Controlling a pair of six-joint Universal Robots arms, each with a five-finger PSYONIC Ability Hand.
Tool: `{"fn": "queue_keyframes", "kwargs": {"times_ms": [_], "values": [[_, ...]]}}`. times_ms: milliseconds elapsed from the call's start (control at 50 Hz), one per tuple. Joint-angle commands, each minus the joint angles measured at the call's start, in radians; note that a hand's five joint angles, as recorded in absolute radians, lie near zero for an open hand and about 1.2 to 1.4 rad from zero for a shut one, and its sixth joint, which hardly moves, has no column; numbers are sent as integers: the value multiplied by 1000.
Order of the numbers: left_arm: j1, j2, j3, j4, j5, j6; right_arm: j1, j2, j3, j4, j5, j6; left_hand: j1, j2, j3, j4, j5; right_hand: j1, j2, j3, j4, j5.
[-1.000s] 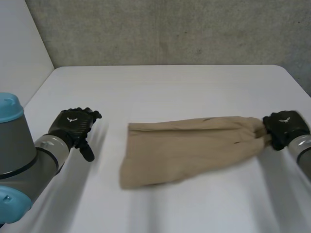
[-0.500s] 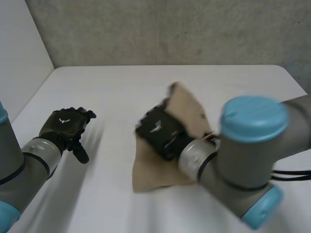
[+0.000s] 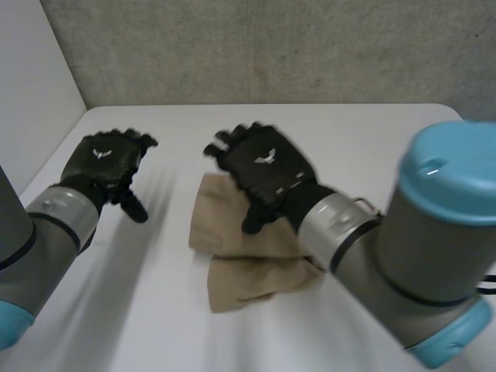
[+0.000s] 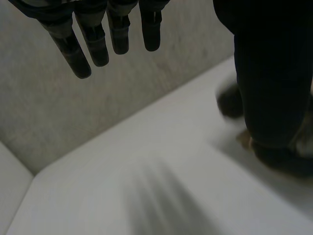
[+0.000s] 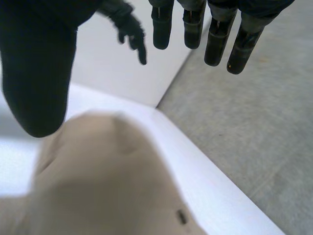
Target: Fold the shorts.
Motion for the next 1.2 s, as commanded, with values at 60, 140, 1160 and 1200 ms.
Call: {"fn": "queue_keyframes", "kwargs": {"times_ms": [60,140,1160,1200], "values": [[-145,-44,154,3,-1,-149,-193,-109,54,59,-3,223,-21,-6,-22,-10,-5,-30,-43,-38,-59,-64],[-242,-173,280,-3,-11,-152,-233,-106,22,102,1,223,-21,-6,-22,-10,-5,-30,-43,-38,-59,-64],[-204,-68,268,-161,-188,-149,-273,-100,-156,199,217,110,-26,-12,-28,-16,-11,-30,-43,-38,-59,-64],[-168,-28,282,-186,-186,-149,-299,-131,-153,205,223,113,-18,-3,-19,-7,-2,-30,-43,-38,-59,-64]]}}
